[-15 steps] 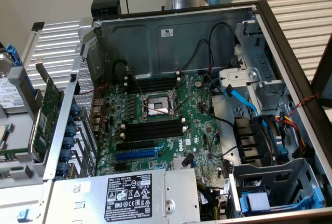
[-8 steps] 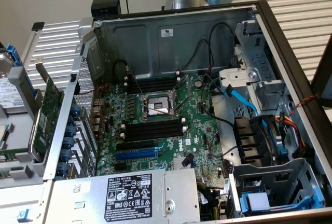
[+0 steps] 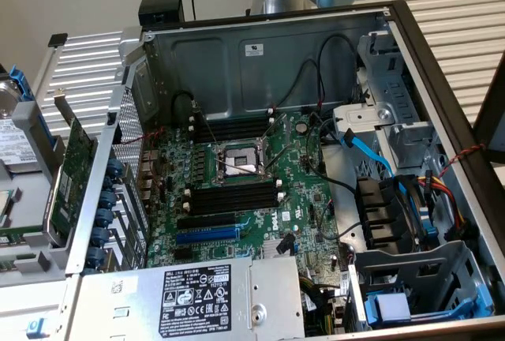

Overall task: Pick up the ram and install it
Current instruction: 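Pick up the ram and move it above insertion slot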

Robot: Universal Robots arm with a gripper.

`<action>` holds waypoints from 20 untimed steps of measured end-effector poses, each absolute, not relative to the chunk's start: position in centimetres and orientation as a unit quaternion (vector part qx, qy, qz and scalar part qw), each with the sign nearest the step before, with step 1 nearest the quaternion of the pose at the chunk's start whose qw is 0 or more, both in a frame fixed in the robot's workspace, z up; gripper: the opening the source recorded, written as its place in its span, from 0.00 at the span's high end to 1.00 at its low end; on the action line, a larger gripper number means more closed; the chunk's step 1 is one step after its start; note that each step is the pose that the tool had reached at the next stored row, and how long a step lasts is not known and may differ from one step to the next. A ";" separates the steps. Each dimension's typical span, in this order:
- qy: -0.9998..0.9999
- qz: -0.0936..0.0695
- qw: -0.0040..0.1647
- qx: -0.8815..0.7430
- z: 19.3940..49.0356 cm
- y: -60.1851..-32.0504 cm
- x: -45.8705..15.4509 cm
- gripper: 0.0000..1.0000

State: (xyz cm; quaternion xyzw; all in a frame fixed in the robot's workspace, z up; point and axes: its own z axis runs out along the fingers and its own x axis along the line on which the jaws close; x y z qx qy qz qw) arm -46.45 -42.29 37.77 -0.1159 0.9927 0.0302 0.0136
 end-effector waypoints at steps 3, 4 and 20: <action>0.989 0.031 0.013 -0.143 37.7 -42.3 -46.5 0.90; 0.988 0.031 0.013 -0.152 37.7 -42.3 -46.5 0.90; 0.955 0.031 0.008 -0.294 37.6 -42.3 -46.5 0.90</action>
